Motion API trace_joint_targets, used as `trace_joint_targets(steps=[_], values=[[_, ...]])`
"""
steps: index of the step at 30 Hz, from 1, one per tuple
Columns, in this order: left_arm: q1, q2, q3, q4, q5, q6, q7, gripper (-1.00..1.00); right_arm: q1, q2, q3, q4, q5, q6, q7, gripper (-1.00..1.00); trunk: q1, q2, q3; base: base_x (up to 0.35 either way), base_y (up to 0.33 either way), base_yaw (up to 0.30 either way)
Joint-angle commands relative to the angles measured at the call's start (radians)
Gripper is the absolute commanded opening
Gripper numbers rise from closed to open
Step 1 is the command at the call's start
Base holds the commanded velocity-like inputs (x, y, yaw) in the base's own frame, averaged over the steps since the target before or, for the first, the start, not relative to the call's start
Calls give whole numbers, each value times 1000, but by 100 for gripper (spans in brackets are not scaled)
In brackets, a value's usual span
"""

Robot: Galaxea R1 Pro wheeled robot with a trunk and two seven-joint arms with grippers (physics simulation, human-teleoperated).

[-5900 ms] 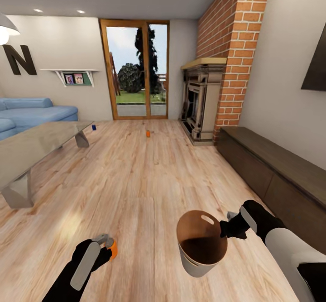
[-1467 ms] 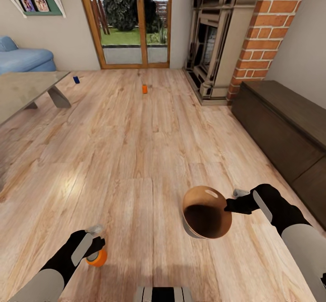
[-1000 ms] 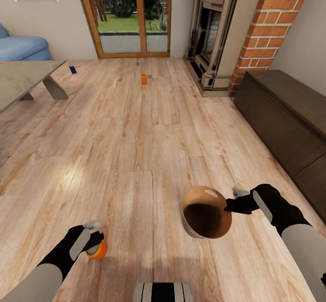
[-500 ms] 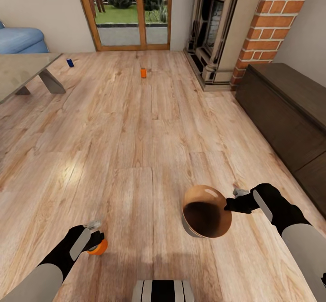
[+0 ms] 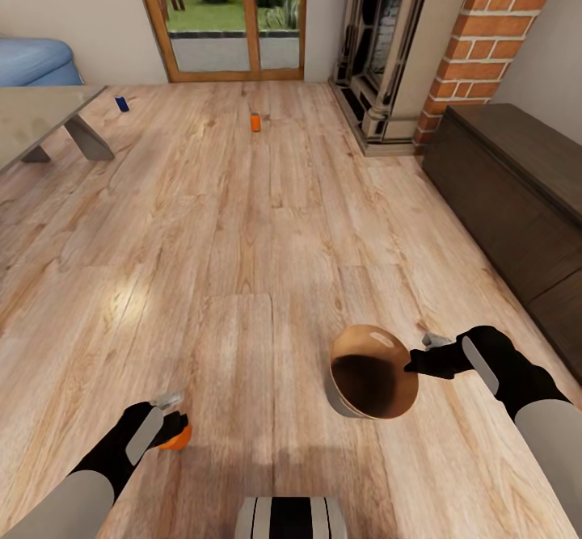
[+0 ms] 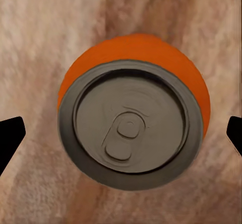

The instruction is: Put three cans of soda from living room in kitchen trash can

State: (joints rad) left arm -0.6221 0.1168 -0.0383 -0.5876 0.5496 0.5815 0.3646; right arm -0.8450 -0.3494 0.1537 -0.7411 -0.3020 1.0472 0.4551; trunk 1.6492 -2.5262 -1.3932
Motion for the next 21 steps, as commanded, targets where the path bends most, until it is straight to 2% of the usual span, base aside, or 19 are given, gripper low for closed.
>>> trace_joint_targets(steps=[1, 6, 16, 19, 20, 21], values=[[-1, -1, -1, 1, 0, -4, 0, 100, 1, 42, -6, 11, 37, 0, -21, -100, 1, 0, 0, 0, 0, 0], [-1, -3, -3, 1, 0, -45, -8, 100, 1, 43, -6, 11, 37, 0, -21, -100, 1, 0, 0, 0, 0, 0], [-1, 4, -3, 3, 1, -65, -15, 100, 1, 43, -6, 11, 37, 0, -21, -100, 1, 0, 0, 0, 0, 0], [-1, 4, -3, 20, 0, -66, -38, 100, 1, 43, -6, 11, 37, 0, -21, -100, 1, 0, 0, 0, 0, 0], [-1, 3, -3, 39, -1, -74, -54, -100, 1, 43, -6, 11, 37, 0, -21, -100, 1, 0, 0, 0, 0, 0], [-1, 3, -2, 53, -1, -84, -66, -100, 1, 43, -6, 11, 37, 0, -21, -100, 1, 0, 0, 0, 0, 0]])
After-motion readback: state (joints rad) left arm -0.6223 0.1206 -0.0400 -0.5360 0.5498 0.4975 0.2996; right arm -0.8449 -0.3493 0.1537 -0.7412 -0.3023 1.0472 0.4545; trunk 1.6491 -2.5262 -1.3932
